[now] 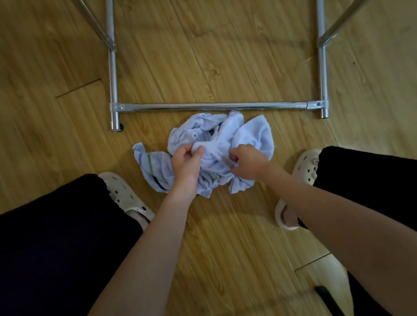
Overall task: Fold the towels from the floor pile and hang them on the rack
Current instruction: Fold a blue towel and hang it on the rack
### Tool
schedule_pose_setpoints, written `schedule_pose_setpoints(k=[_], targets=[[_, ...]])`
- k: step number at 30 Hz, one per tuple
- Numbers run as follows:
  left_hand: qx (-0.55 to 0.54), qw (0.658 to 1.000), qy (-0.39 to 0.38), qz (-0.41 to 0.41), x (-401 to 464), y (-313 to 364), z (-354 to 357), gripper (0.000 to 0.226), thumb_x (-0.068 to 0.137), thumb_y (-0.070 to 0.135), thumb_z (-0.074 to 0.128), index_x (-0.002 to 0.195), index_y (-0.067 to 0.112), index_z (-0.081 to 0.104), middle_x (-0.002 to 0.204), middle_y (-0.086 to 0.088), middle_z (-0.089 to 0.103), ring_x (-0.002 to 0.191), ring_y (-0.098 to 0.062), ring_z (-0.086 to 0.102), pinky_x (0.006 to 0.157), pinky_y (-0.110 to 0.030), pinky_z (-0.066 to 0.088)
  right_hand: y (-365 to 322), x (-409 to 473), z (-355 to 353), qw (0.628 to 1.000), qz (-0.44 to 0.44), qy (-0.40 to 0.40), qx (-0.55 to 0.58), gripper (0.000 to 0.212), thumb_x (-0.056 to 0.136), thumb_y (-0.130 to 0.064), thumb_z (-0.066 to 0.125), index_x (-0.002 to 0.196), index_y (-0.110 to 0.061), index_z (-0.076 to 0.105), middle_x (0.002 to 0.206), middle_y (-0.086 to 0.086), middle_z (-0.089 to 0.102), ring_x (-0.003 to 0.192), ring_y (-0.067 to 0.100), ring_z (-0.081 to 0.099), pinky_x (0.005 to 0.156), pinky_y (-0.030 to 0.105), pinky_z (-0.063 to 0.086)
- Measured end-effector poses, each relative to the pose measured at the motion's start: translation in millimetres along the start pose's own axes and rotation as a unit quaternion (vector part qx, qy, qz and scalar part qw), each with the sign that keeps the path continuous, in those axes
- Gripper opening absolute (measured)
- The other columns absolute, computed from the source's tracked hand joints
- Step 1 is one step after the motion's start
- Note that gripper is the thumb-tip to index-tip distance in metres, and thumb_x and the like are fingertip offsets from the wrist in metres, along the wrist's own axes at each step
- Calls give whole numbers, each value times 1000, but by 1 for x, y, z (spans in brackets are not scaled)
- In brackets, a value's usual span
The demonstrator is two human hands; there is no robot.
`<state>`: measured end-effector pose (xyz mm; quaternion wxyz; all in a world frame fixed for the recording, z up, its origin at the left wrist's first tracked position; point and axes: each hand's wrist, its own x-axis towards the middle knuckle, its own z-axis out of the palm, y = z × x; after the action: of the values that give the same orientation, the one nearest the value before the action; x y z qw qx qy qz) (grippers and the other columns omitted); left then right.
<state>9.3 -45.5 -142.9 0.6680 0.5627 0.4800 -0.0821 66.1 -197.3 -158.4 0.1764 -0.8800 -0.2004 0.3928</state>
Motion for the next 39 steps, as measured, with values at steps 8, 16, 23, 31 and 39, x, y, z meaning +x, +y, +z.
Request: schedule_pose_setpoints(k=[8,16,23,31,39], targets=[[-20,998,2,55,-81,55,-11,17,91,7,61,80,19,55,83,3,61,77,-10,58,63,-18,47,-34,-80,-18,993,8,75,95,17,83,-11,57,70,-8,46,69,15,53,66,27,50,61,42,41],[9,984,-91,154,-184,120,-30,5,91,14,62,86,16,63,85,-3,65,84,-18,61,79,-33,49,-83,-183,-87,964,-10,83,252,21,67,-17,55,58,-18,37,58,-5,36,54,8,32,52,24,26],[-55,955,-221,189,-274,163,-51,13,93,2,54,86,12,60,80,-1,61,77,-13,59,69,-23,48,-108,-260,-107,959,-67,15,277,29,75,-6,53,102,0,63,94,10,63,89,19,58,79,33,47],[-103,925,-294,218,-343,187,-92,12,90,1,52,89,10,60,80,-1,62,76,-13,60,70,-23,49,-109,-300,-95,936,-10,279,214,77,84,-10,65,146,-12,19,138,12,33,118,23,45,94,36,45],[-225,895,-326,203,-381,215,-110,9,81,9,55,83,11,63,78,-5,65,78,-18,63,79,-32,51,-124,-320,-99,939,-94,230,236,10,87,-17,66,94,-10,68,94,2,70,86,15,66,84,37,54]])
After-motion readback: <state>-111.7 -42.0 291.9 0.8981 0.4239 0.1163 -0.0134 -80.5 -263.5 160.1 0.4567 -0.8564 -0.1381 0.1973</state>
